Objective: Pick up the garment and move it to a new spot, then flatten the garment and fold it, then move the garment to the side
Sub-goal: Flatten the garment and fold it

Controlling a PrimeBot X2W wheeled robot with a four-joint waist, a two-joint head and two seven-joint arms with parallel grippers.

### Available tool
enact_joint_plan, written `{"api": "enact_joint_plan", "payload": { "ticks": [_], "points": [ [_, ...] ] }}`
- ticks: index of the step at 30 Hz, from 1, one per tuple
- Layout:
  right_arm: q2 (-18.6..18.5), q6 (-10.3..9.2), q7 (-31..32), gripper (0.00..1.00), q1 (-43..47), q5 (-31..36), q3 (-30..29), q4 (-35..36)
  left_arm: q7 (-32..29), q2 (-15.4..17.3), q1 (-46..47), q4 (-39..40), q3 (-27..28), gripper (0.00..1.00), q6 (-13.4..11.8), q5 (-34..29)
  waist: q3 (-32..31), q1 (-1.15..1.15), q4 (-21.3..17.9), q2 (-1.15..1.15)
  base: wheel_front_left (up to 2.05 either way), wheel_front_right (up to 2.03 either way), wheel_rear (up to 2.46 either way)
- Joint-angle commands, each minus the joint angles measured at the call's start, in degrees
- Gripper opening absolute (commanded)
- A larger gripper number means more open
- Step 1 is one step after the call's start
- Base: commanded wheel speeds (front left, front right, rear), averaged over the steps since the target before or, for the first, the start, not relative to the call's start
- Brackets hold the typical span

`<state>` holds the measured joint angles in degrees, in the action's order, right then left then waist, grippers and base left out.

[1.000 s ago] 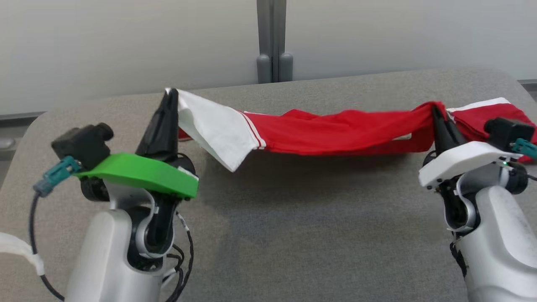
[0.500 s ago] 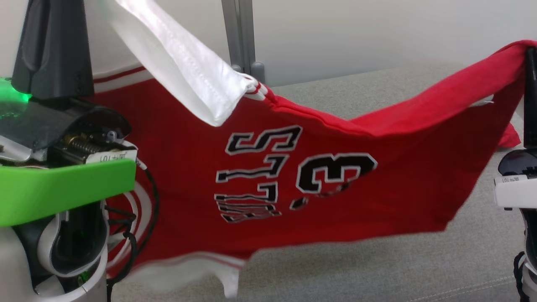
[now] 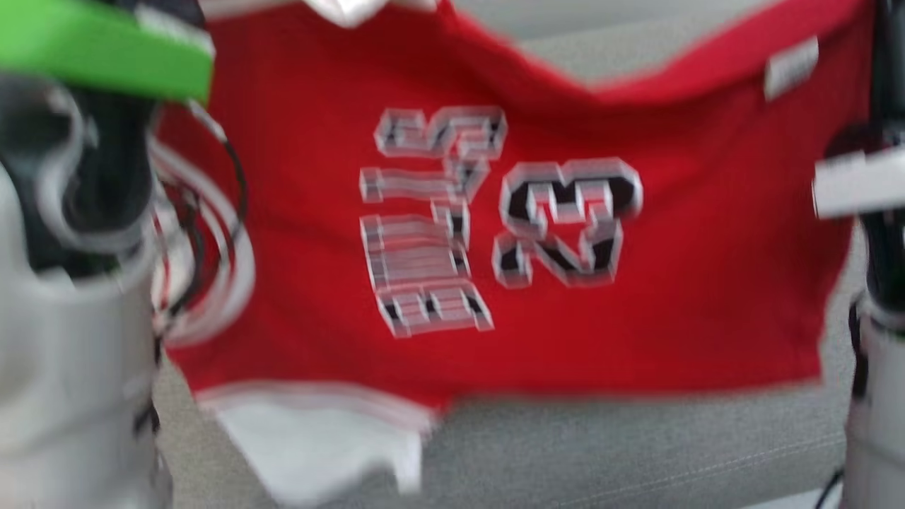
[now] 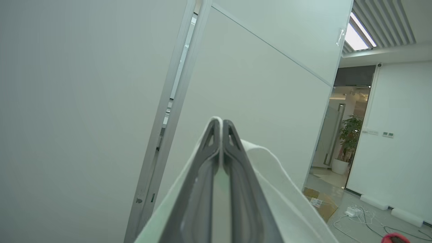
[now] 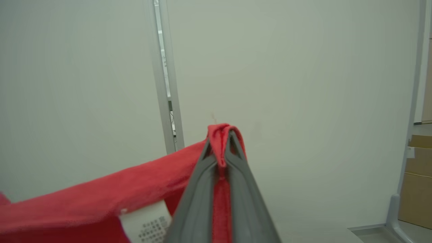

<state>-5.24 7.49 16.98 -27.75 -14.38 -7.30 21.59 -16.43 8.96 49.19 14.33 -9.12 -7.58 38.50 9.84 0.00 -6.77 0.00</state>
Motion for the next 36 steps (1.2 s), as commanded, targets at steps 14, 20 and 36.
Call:
{"api": "enact_joint_plan", "payload": {
  "ticks": [14, 20, 36],
  "points": [
    [-1.7, -0.03, -18.6, 0.0, -50.3, 16.7, 0.9, -48.8, 19.6, -3.0, 41.5, -41.1, 0.3, 0.0, 2.9, -8.6, 27.6, 0.0, 5.5, 0.0, 0.0, 0.0, 0.0],
    [-0.3, -0.04, -27.4, 0.0, -54.4, 23.2, -3.2, -62.9, 27.2, -3.9, 40.3, -50.6, -1.6, 0.0, 6.0, -9.3, 35.2, 0.0, 7.7, 0.0, 0.0, 0.0, 0.0],
    [1.1, -0.05, -32.1, 0.0, -45.5, 18.4, -6.9, -70.3, 31.7, -5.3, 20.4, -45.8, 4.3, 0.0, 13.2, -7.7, 32.4, 0.0, 7.3, 0.0, 0.0, 0.0, 0.0]
  ]
}}
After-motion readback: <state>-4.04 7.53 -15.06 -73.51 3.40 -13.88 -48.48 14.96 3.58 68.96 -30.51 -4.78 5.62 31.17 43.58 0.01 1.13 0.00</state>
